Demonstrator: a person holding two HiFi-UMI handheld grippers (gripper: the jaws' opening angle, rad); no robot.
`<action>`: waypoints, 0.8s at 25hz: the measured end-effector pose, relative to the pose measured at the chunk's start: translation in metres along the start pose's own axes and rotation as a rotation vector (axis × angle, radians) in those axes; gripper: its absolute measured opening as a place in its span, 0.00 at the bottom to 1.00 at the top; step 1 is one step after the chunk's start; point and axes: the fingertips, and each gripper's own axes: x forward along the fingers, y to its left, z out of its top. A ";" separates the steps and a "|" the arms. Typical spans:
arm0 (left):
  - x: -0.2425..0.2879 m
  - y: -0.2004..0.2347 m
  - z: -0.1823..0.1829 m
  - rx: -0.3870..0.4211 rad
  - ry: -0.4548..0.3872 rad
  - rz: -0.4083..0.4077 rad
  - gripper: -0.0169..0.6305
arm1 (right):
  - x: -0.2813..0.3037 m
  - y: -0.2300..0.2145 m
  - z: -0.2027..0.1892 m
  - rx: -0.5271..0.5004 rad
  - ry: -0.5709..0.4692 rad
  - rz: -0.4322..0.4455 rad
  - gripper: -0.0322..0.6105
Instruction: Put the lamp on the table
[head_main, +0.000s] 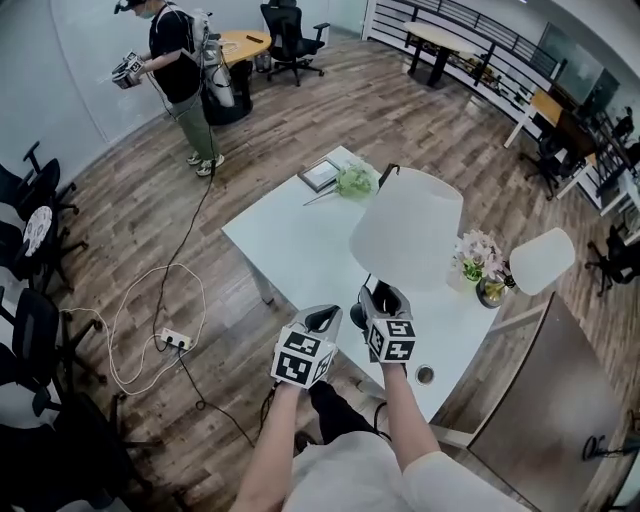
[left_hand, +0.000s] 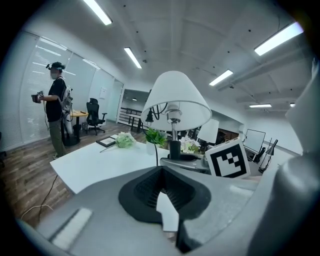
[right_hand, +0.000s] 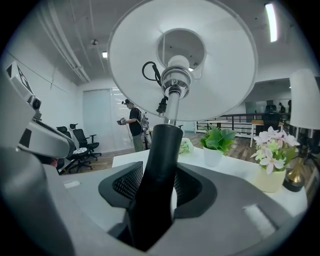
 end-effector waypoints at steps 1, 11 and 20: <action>0.007 0.004 0.001 0.002 0.008 -0.008 0.03 | 0.006 -0.002 -0.001 0.001 0.001 0.003 0.38; 0.071 0.036 0.024 0.085 0.082 -0.076 0.03 | 0.077 -0.029 0.000 -0.009 0.017 0.011 0.37; 0.097 0.063 0.002 0.014 0.104 -0.070 0.03 | 0.119 -0.043 -0.012 -0.055 -0.023 -0.004 0.37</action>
